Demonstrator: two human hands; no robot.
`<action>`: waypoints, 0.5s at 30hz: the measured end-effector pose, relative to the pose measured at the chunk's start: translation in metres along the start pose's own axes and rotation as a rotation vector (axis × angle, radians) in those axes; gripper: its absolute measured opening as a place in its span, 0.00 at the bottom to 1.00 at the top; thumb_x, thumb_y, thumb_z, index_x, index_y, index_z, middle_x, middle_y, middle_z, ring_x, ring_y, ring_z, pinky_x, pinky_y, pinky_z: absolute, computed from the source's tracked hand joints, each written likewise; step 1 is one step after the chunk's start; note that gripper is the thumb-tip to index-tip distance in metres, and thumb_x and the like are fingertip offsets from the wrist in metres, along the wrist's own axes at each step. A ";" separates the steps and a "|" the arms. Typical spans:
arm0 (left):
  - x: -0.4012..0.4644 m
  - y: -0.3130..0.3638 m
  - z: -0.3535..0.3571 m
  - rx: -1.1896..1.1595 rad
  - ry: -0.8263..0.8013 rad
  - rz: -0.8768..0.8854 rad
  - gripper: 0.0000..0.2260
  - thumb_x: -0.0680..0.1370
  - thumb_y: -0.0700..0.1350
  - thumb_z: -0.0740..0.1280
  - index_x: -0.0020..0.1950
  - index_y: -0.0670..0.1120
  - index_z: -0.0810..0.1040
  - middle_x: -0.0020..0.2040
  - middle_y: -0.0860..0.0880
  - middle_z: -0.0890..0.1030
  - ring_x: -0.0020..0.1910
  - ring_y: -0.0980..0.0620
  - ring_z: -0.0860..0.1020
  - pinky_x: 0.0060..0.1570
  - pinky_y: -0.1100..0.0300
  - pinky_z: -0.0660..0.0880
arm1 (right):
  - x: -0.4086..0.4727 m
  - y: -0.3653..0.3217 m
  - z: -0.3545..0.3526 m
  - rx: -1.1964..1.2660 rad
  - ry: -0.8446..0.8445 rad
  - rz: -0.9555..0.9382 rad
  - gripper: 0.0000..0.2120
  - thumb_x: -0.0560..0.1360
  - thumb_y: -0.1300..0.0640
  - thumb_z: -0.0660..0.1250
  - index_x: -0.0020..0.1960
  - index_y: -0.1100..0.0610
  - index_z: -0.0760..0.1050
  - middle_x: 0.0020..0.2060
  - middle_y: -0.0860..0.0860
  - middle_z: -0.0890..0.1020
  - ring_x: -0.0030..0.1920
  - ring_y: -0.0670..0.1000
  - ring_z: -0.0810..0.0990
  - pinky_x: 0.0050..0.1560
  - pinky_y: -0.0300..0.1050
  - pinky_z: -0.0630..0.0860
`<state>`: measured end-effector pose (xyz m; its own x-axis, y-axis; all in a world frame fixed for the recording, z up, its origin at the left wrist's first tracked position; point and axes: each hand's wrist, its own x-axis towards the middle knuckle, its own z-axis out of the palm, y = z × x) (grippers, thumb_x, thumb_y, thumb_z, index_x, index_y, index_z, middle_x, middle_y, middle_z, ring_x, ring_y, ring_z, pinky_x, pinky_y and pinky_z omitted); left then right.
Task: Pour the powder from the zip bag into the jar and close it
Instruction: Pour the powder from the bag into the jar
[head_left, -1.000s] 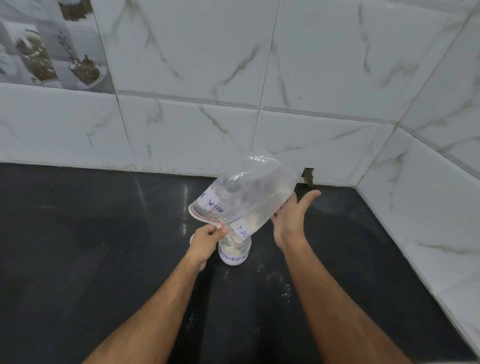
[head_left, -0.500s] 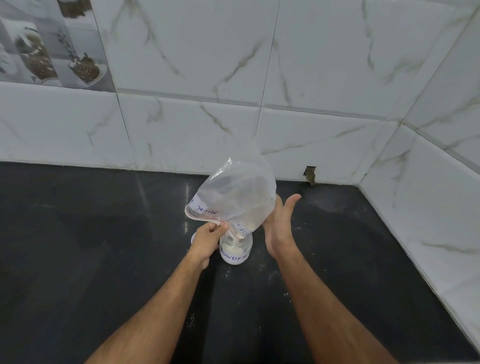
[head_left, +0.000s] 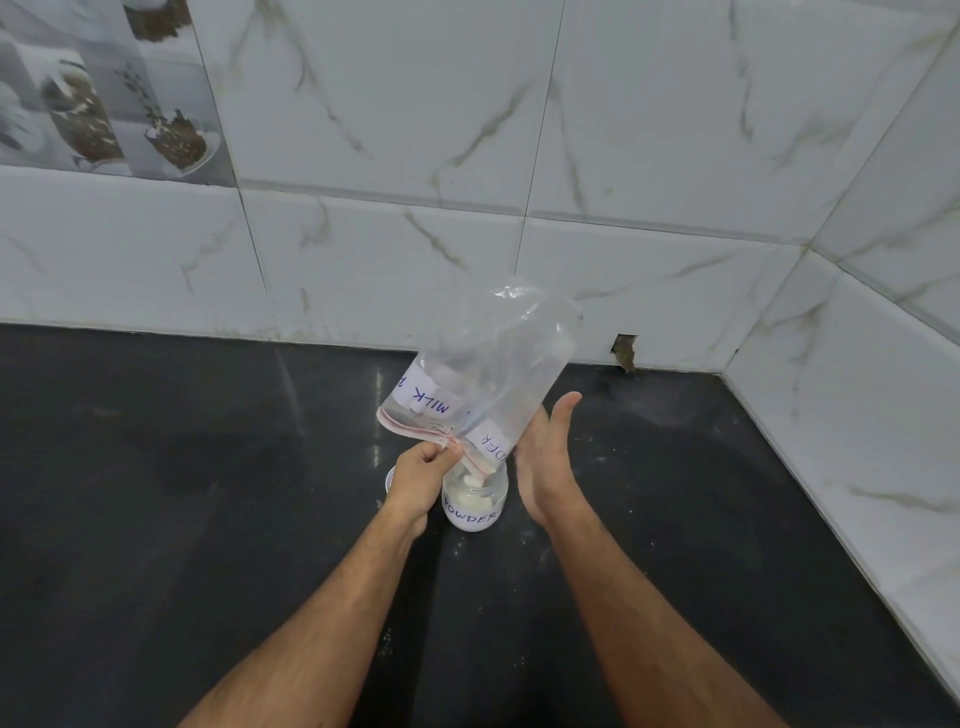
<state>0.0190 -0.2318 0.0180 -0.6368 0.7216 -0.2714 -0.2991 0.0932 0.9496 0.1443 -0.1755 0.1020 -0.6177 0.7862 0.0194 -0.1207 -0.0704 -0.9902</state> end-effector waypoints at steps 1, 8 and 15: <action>0.000 0.000 0.000 -0.002 0.001 -0.003 0.04 0.79 0.40 0.69 0.47 0.44 0.83 0.47 0.48 0.86 0.49 0.50 0.83 0.49 0.60 0.78 | 0.000 0.000 0.000 -0.006 -0.033 -0.006 0.50 0.65 0.20 0.41 0.76 0.49 0.64 0.66 0.41 0.78 0.69 0.45 0.75 0.61 0.38 0.75; 0.003 -0.002 0.002 -0.013 0.018 -0.009 0.04 0.79 0.40 0.69 0.49 0.41 0.82 0.48 0.45 0.86 0.51 0.48 0.83 0.55 0.54 0.78 | -0.004 0.001 0.001 -0.041 -0.016 -0.021 0.33 0.78 0.34 0.34 0.66 0.44 0.71 0.55 0.36 0.84 0.59 0.37 0.81 0.51 0.31 0.76; 0.003 -0.005 0.003 -0.056 0.021 -0.038 0.04 0.79 0.41 0.70 0.48 0.42 0.82 0.49 0.43 0.86 0.55 0.42 0.83 0.61 0.47 0.77 | -0.004 0.008 0.000 -0.039 0.010 -0.051 0.47 0.69 0.22 0.45 0.76 0.52 0.63 0.70 0.49 0.75 0.69 0.46 0.75 0.63 0.40 0.74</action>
<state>0.0208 -0.2274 0.0127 -0.6388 0.7038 -0.3107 -0.3622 0.0812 0.9286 0.1456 -0.1796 0.0944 -0.6040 0.7940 0.0690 -0.1217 -0.0063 -0.9925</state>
